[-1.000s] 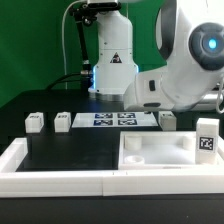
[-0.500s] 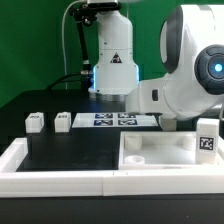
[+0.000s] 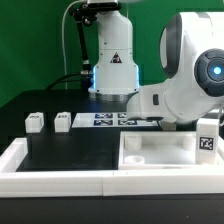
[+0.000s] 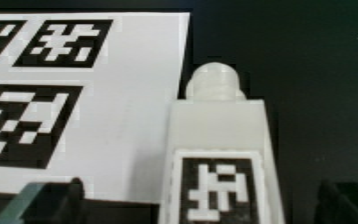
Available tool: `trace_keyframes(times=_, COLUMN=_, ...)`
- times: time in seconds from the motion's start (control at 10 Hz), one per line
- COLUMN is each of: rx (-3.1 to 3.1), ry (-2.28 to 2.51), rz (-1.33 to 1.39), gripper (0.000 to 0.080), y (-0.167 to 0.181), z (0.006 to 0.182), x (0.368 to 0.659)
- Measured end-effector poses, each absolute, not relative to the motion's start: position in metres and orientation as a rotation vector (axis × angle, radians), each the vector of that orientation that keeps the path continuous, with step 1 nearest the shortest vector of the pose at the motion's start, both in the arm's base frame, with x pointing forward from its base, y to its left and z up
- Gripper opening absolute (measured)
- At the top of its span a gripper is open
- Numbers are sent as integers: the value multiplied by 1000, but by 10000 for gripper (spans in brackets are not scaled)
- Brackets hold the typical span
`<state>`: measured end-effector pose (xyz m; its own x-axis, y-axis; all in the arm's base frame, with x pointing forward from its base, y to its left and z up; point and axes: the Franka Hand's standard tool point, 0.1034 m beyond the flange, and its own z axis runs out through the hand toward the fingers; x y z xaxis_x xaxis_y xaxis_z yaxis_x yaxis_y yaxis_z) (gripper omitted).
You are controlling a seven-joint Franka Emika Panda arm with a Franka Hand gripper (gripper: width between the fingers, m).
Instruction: Assemble square table
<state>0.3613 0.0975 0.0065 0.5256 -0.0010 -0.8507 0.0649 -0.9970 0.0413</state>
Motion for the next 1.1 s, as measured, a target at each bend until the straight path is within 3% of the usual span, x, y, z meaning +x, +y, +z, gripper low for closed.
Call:
trace_keyframes(times=0.3, rx=2679, ry=36, rz=-1493, gripper=608, y=98, z=6, x=361)
trace_keyframes(times=0.4, rx=2679, ry=33, rz=-1494, gripper=427, y=97, z=6, x=362)
trace_keyframes(times=0.5, rx=2680, ry=30, rz=-1495, gripper=427, y=96, z=6, x=362)
trace_keyframes(times=0.6, rx=2681, ry=28, rz=-1495, gripper=289, y=95, z=6, x=362)
trace_keyframes(times=1.1, rx=2683, ry=19, rz=-1499, gripper=289, y=92, z=7, x=363)
